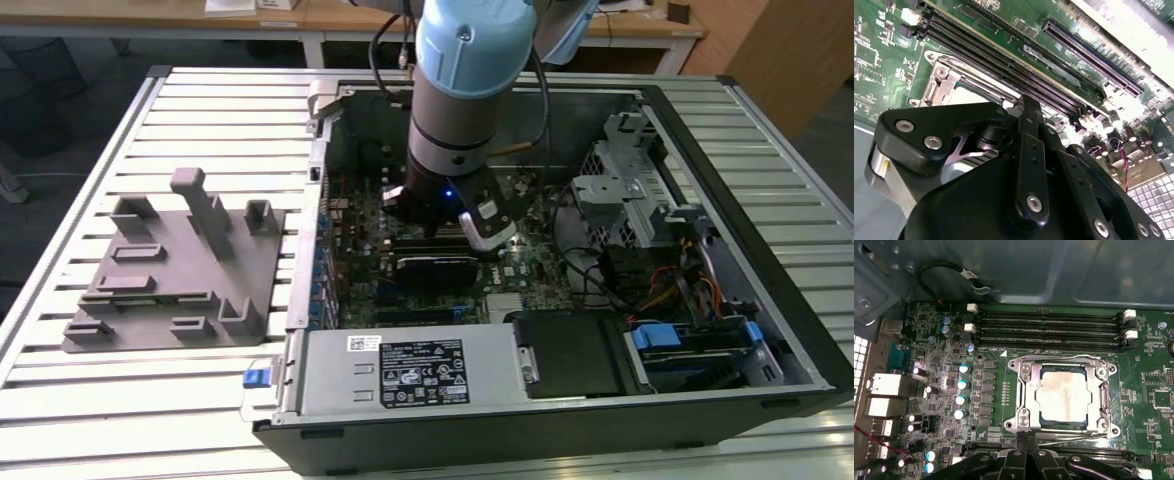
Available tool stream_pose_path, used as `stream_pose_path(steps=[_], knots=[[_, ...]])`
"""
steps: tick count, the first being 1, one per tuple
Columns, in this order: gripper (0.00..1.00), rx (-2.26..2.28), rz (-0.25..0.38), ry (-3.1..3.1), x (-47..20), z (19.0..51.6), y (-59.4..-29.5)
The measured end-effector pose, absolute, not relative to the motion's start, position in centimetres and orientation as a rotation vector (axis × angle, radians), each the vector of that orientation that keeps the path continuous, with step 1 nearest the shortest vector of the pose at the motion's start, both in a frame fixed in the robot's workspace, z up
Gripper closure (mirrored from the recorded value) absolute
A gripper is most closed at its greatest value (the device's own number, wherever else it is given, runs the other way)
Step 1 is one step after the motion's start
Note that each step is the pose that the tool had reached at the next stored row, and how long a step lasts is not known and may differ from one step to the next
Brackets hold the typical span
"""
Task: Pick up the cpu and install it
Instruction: 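Install the second cpu locking lever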
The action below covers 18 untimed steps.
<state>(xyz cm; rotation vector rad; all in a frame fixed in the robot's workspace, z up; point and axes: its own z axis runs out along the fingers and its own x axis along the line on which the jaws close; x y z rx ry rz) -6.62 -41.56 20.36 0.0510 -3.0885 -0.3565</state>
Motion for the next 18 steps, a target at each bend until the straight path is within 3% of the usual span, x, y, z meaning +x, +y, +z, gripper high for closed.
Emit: stream_pose_path(steps=[18], knots=[[0.89, 0.086, -0.416, -3.079, -7.19, 19.54, -42.21]])
